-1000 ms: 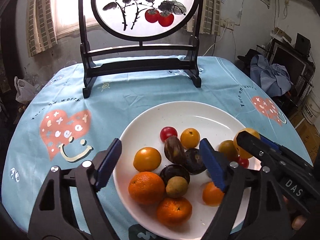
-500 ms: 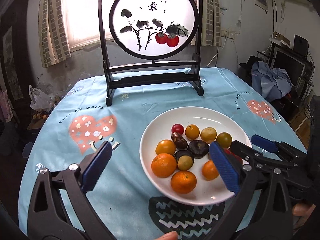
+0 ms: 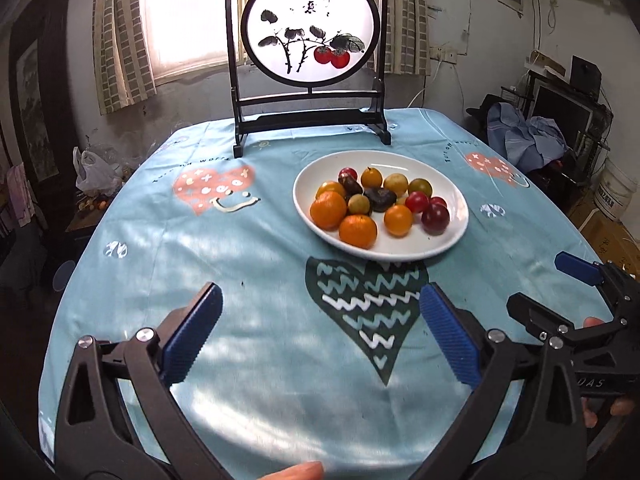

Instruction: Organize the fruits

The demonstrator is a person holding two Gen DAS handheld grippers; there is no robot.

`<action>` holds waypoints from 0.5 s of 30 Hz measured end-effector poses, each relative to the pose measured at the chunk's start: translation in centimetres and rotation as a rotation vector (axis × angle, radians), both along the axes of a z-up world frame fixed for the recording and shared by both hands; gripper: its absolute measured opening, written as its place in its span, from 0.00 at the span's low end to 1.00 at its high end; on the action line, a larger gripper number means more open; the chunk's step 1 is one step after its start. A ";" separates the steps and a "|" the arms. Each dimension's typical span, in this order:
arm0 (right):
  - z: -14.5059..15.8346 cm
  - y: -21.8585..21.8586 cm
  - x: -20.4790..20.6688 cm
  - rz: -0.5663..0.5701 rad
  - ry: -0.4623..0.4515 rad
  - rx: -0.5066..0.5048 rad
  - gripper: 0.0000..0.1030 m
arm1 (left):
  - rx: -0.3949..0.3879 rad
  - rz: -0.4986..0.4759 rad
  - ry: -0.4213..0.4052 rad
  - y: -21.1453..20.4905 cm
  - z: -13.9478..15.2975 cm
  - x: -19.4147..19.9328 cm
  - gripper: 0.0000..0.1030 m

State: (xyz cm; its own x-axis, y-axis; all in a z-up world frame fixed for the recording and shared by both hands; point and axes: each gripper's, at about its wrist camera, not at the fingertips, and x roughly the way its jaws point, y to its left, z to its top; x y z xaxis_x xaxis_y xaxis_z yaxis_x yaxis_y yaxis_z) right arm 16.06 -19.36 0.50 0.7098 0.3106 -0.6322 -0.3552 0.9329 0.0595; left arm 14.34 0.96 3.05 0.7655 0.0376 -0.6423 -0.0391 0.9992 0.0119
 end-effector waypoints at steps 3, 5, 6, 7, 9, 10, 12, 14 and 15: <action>-0.5 0.1 -1.8 0.012 0.008 -0.031 0.99 | 0.025 0.004 0.004 -0.3 -0.5 -2.0 0.98; -0.5 0.1 -2.6 0.014 0.011 -0.028 0.99 | 0.025 0.002 0.003 -0.4 -0.7 -3.1 0.98; -0.5 0.0 -3.0 0.014 0.012 -0.029 0.99 | 0.023 0.000 0.004 -0.4 -0.8 -3.6 0.98; -0.5 0.0 -3.4 0.013 0.010 -0.031 0.99 | 0.022 -0.002 0.004 -0.5 -0.8 -3.9 0.98; -0.4 0.0 -4.0 0.013 0.006 -0.035 0.99 | 0.026 -0.008 0.003 -0.7 -0.9 -4.6 0.98; -0.4 0.0 -4.4 0.015 0.004 -0.035 0.99 | 0.030 -0.009 0.003 -0.8 -0.9 -4.8 0.98; -0.4 0.1 -4.7 0.015 0.003 -0.037 0.99 | 0.033 -0.013 0.002 -1.1 -0.9 -5.3 0.98; -0.3 0.1 -5.1 0.014 -0.001 -0.040 0.99 | 0.034 -0.016 0.001 -1.3 -0.9 -5.7 0.98; -0.3 0.2 -5.3 0.016 -0.002 -0.041 0.99 | 0.034 -0.018 -0.001 -1.3 -0.9 -5.9 0.98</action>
